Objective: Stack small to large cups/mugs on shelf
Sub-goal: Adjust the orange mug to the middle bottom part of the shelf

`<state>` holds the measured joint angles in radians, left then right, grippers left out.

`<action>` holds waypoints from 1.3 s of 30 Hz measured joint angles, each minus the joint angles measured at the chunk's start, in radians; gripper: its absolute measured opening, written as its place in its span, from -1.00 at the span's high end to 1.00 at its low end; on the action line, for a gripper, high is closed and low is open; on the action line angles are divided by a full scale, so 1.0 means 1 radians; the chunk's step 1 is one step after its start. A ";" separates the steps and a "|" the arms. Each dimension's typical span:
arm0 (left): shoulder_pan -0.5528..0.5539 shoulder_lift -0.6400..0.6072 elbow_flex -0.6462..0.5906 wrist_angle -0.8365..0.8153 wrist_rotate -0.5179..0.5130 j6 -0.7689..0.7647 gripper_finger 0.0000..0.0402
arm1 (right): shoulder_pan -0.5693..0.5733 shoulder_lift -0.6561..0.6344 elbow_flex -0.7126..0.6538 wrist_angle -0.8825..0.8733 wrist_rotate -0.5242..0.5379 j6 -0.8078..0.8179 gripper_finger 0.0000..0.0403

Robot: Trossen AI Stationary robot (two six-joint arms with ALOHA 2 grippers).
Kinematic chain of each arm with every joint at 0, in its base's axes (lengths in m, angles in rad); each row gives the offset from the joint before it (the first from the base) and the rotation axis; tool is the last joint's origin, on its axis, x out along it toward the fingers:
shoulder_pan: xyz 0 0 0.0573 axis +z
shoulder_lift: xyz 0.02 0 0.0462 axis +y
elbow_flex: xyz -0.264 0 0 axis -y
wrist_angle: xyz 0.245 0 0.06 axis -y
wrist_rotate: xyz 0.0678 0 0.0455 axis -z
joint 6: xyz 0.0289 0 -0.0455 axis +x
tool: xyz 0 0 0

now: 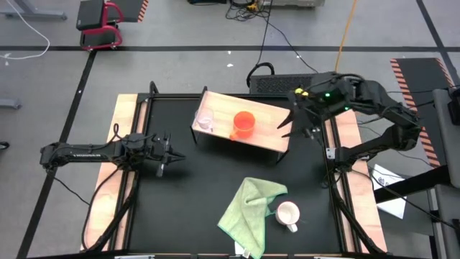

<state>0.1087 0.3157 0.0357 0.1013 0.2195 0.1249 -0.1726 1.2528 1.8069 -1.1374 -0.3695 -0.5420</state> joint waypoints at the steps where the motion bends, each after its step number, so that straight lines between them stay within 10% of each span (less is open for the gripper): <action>1: 0.000 0.000 0.000 0.000 0.000 0.000 0.85 | 0.000 -0.013 0.000 0.002 0.000 0.001 0.38; 19: 0.000 0.000 0.000 0.008 0.000 -0.032 0.85 | -0.004 -0.208 -0.029 -0.114 0.001 0.104 0.38; 39: 0.000 0.000 0.000 0.028 0.000 -0.048 0.85 | -0.004 -0.725 -0.620 0.169 0.002 0.246 0.38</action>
<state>0.1089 0.3157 0.0357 0.1291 0.2192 0.0765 -0.1768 0.5277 1.1869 -0.9686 -0.3679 -0.2959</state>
